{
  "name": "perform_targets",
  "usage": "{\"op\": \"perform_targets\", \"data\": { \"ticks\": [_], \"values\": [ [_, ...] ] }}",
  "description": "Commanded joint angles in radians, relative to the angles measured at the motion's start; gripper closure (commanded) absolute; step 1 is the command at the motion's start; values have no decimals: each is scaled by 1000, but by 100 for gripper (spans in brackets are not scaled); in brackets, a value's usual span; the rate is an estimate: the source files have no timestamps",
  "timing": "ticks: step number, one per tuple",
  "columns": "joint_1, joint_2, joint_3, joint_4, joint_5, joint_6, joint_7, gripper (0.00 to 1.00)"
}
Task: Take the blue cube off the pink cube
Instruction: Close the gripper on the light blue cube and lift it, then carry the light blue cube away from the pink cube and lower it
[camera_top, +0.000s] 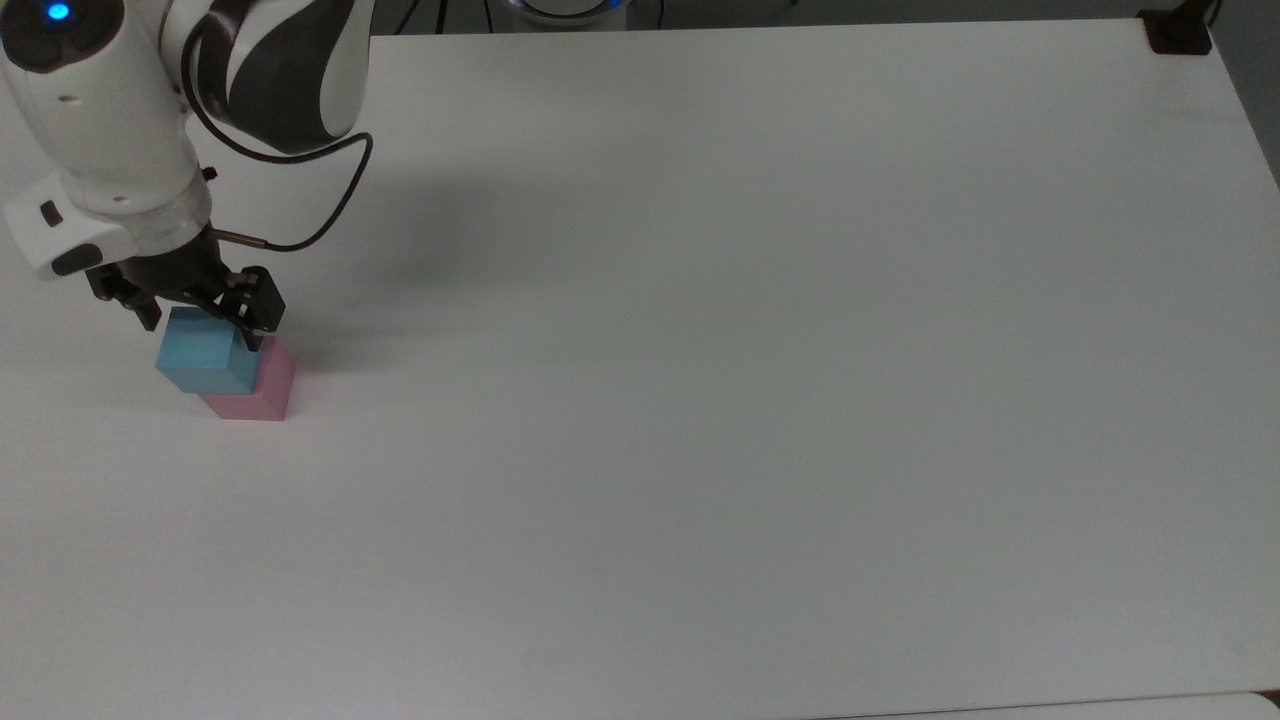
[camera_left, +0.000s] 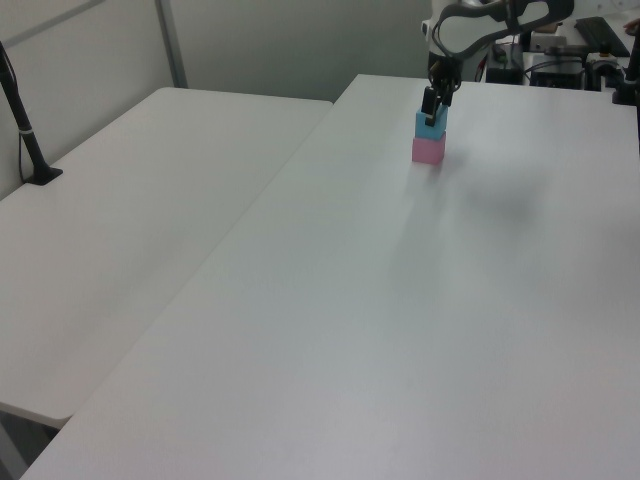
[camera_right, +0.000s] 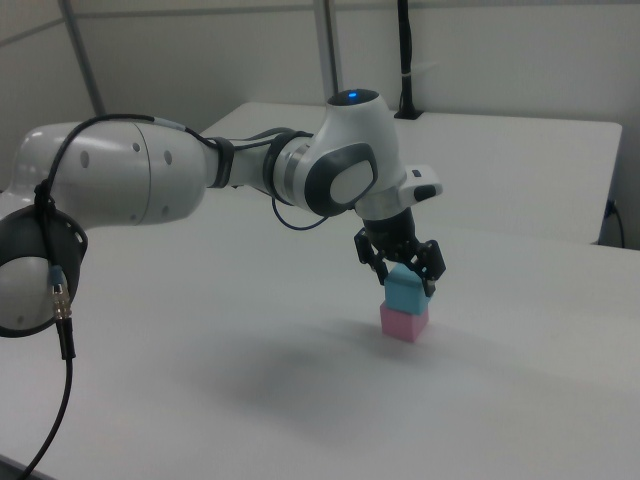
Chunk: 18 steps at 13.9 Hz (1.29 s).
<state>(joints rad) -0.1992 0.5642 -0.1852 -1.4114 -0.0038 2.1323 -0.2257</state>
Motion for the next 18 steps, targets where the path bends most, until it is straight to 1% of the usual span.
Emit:
{"op": "perform_targets", "data": {
  "ticks": [1,2,4,5,6,9,10,15,16,17,18],
  "values": [
    [36,3,-8,-11,21,46,20,30],
    [46,2,-8,-9,22,46,22,50],
    [66,-10,-8,-9,22,35,20,68],
    [78,-23,-8,-9,22,28,19,73],
    [86,-38,-8,-9,22,0,20,73],
    [144,-70,-8,-12,21,-66,23,72],
    [174,-70,-7,-15,21,-83,35,71],
    [375,-63,-8,-83,10,-69,212,70],
    [420,-61,-8,-92,10,-68,279,68],
    [443,-52,-8,-92,10,-68,314,65],
    [458,-43,-8,-92,10,-68,336,57]
  ]
}}
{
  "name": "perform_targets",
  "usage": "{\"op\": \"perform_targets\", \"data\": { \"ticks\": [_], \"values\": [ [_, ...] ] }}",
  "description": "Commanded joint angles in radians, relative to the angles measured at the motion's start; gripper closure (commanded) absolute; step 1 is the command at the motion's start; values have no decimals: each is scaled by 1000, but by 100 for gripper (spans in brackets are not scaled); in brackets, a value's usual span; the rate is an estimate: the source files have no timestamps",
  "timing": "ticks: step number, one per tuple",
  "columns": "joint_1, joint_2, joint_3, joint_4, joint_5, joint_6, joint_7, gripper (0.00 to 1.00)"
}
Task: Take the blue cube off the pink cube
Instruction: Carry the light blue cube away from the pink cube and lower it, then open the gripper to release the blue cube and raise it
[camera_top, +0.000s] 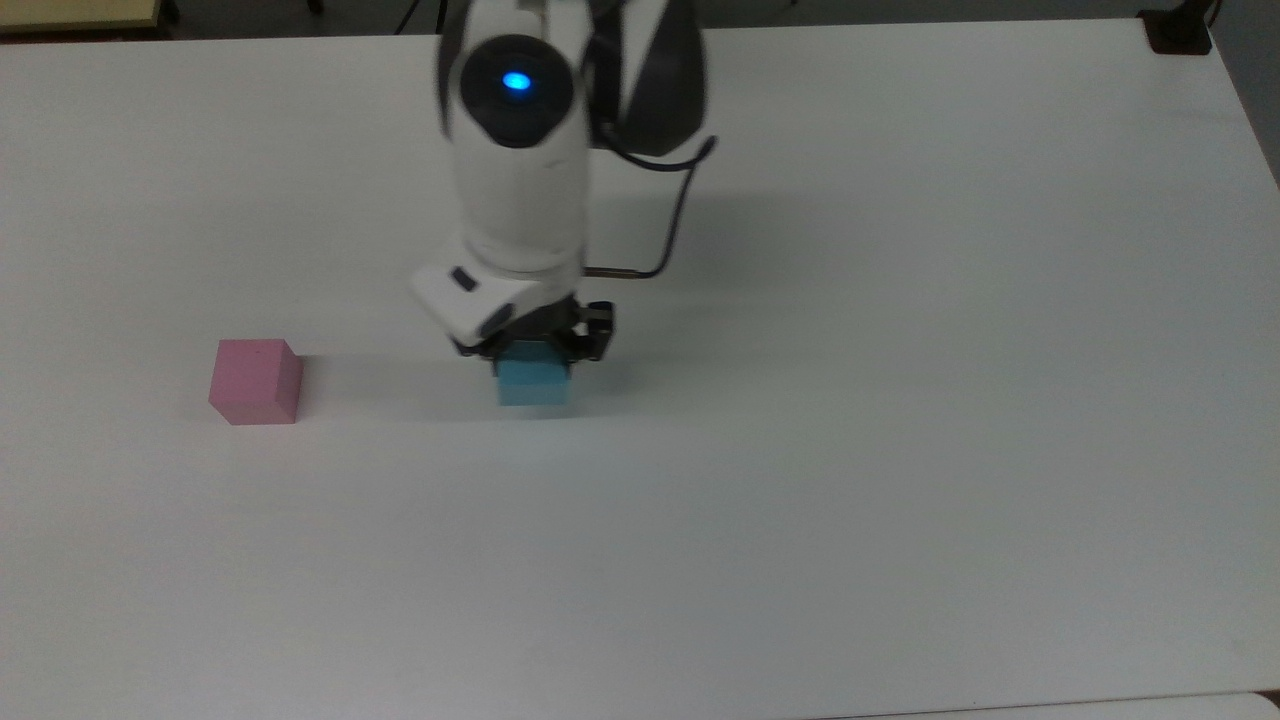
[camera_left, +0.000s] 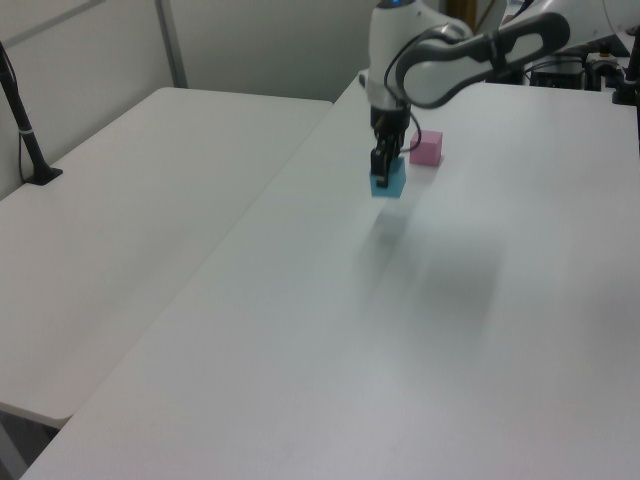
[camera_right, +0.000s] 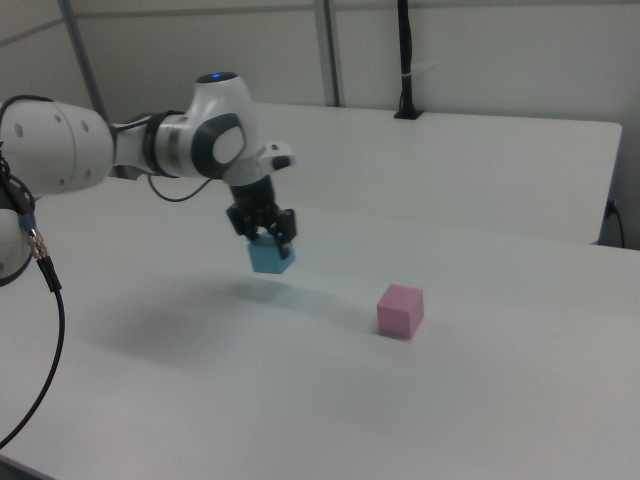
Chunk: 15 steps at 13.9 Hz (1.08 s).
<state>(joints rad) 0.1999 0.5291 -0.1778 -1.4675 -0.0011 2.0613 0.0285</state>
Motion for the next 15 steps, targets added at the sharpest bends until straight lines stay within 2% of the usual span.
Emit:
{"op": "perform_targets", "data": {
  "ticks": [1,2,6,10,13,15],
  "values": [
    [70,-5,-16,-37,7,3,87,54],
    [75,2,-16,-43,6,11,87,53],
    [81,9,-16,-62,-5,30,85,0],
    [81,-53,-17,-54,-5,-47,87,0],
    [75,-174,-22,-54,-16,-191,85,0],
    [69,-256,-23,-53,-54,-329,73,0]
  ]
}}
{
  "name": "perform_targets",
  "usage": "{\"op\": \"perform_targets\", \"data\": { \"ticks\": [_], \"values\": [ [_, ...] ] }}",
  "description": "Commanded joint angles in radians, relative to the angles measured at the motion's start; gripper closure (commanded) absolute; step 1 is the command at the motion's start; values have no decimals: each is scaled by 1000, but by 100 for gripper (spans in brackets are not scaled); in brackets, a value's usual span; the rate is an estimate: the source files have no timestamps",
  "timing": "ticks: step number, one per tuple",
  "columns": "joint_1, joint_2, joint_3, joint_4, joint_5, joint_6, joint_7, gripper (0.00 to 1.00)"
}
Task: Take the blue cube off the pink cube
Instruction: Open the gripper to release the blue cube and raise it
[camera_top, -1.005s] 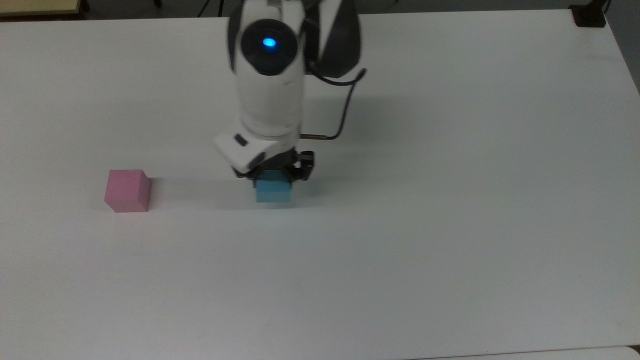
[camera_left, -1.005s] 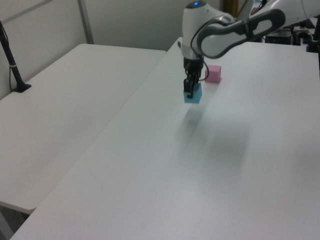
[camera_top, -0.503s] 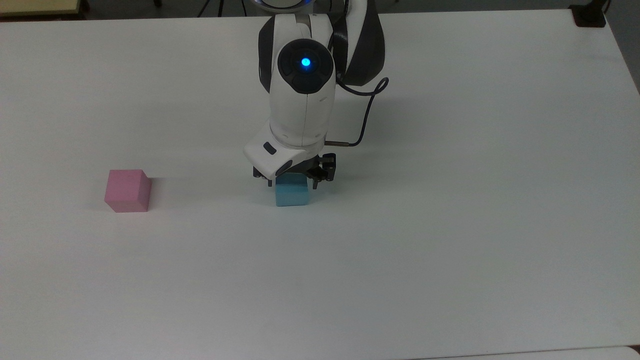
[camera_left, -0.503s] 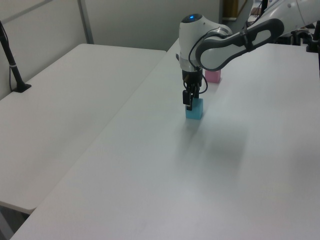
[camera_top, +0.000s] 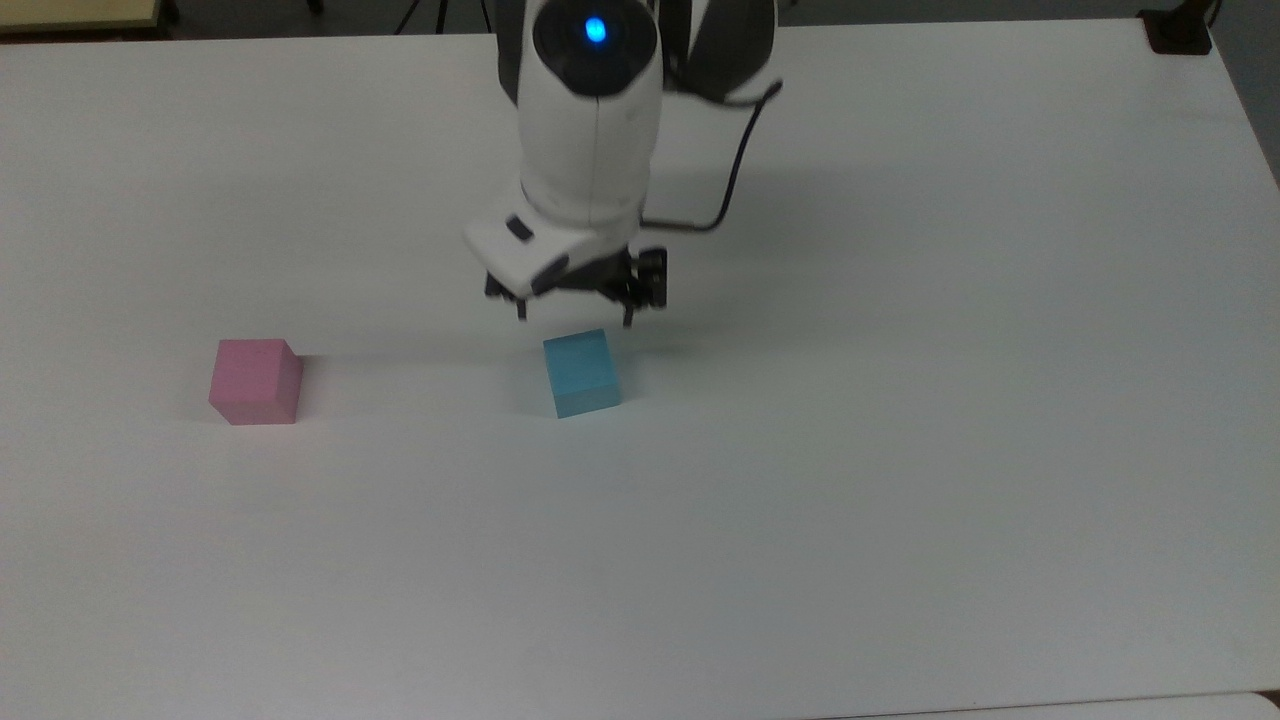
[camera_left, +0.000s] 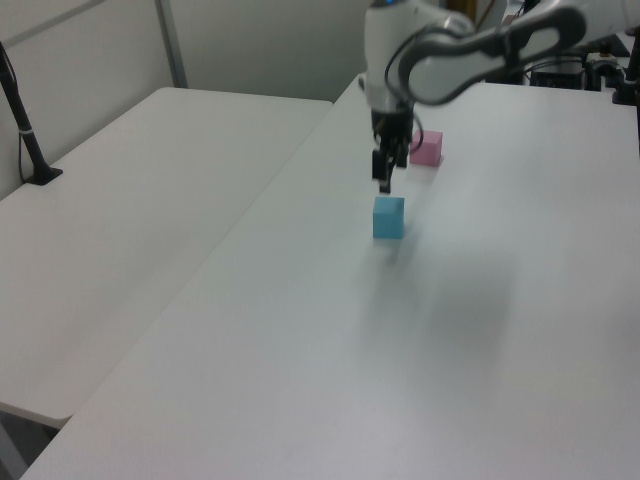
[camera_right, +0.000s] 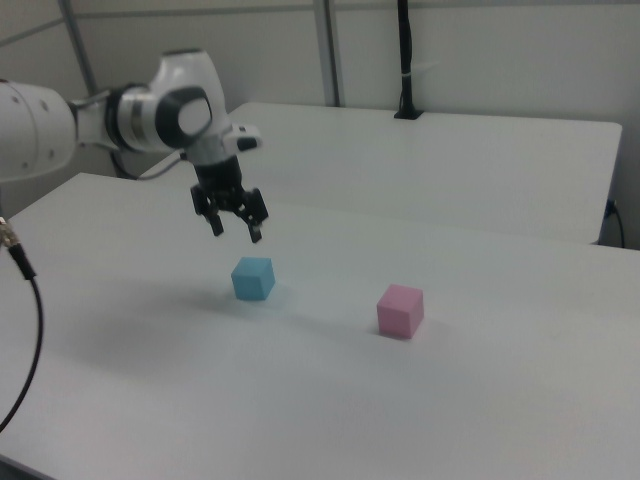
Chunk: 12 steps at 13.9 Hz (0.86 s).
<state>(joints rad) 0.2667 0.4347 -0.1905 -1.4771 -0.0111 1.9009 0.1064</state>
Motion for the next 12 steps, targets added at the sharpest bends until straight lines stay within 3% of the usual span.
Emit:
{"op": "perform_targets", "data": {
  "ticks": [1,6,12],
  "values": [
    [-1,-193,-12,-46,-65,-210,-7,0],
    [-75,-307,-17,-49,-58,-267,-59,0],
    [-126,-335,-18,-45,11,-281,-128,0]
  ]
}}
